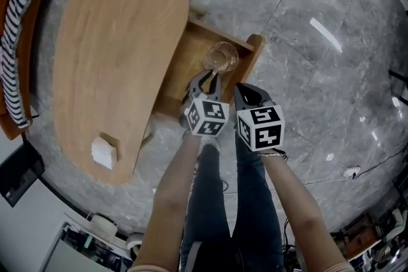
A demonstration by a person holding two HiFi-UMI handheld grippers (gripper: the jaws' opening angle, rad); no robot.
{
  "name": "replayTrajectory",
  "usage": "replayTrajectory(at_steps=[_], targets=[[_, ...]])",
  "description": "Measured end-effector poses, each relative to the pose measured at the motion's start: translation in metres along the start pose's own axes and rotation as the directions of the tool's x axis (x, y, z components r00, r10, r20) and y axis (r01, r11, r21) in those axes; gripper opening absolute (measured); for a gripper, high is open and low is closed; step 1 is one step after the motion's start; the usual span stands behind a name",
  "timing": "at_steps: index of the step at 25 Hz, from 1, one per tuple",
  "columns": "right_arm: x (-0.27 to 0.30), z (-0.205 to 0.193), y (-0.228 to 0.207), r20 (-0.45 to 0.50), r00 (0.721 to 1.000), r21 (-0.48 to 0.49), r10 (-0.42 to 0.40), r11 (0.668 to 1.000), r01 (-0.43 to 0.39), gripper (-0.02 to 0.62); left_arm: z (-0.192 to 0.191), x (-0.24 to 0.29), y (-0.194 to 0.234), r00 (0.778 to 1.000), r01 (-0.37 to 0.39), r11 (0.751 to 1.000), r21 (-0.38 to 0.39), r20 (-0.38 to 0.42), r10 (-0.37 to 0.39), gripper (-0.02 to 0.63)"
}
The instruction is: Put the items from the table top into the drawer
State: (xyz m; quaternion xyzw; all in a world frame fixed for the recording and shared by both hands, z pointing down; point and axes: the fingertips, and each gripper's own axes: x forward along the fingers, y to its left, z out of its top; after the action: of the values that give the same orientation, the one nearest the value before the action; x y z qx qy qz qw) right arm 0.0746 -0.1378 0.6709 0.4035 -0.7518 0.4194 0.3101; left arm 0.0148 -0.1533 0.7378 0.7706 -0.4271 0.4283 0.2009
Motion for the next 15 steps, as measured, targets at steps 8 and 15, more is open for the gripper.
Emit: replayTrajectory(at_steps=[8,15], targets=[[0.006,-0.006,-0.003,-0.03,1.0,-0.005,-0.01,1.0,0.009,0.009,-0.021,0.006,-0.007,0.998,0.035,0.999,-0.025,-0.053,-0.036,0.06],[0.012,-0.009,0.001,-0.05,0.999,-0.016,-0.001,1.0,0.0,0.009,-0.041,0.016,-0.017,0.991,0.061,0.997,-0.051,-0.116,-0.066,0.06]])
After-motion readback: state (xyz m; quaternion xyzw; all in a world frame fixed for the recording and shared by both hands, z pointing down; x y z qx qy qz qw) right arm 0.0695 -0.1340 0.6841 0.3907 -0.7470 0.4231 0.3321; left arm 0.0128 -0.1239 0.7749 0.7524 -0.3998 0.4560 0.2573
